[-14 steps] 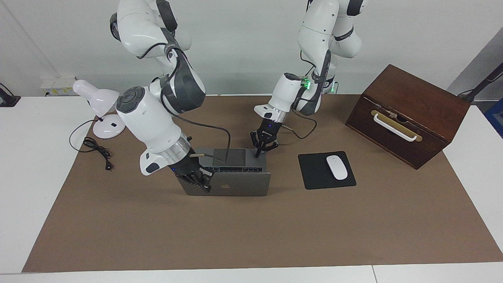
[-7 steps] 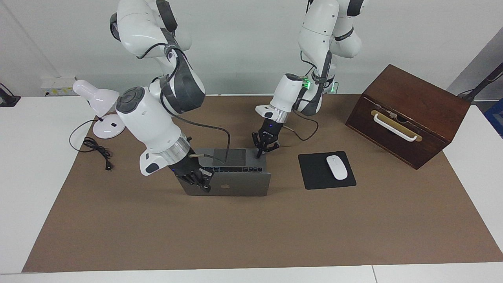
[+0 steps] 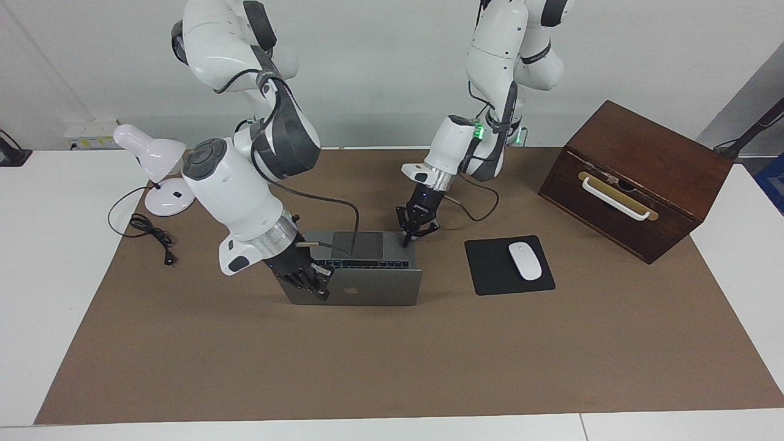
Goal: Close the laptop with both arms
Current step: 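Hold the laptop base with the left gripper while the right gripper presses the screen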
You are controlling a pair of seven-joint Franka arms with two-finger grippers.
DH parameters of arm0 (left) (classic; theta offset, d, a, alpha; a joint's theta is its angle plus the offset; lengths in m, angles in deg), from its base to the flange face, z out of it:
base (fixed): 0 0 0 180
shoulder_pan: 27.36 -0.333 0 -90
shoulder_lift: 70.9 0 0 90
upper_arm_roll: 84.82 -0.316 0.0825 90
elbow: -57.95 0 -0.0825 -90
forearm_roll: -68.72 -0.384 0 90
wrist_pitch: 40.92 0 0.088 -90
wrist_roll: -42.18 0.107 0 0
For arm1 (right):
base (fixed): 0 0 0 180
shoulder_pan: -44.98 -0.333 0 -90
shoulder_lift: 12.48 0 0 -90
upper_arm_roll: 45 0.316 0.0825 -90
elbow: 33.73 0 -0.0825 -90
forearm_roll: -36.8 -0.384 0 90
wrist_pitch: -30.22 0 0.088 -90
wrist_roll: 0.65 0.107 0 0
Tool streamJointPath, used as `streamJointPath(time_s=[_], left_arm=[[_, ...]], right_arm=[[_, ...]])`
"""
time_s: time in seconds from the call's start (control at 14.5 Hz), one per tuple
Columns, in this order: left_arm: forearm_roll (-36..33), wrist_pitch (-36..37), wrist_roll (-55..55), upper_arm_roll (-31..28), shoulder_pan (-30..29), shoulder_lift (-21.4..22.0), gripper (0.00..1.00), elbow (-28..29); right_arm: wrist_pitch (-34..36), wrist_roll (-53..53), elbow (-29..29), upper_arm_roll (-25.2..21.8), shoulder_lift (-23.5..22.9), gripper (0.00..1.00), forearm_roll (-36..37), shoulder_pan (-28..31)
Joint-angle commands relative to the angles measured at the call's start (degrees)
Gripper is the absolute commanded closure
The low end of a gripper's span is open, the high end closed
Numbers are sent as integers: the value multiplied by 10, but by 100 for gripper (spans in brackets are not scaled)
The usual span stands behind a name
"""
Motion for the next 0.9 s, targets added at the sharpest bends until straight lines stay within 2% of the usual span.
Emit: streamJointPath(time_s=[0.0,0.48,0.83], left_arm=[[7,-6,25,-3,-10,-32,100,11],[7,-6,31,-3,-10,-36,100,10],[7,-6,31,-3,-10,-37,100,9]], right_arm=[[-14,7,14,5,2,100,-13,3],[33,9,40,32,9,100,-15,4],[81,8,49,35,15,100,-16,5]])
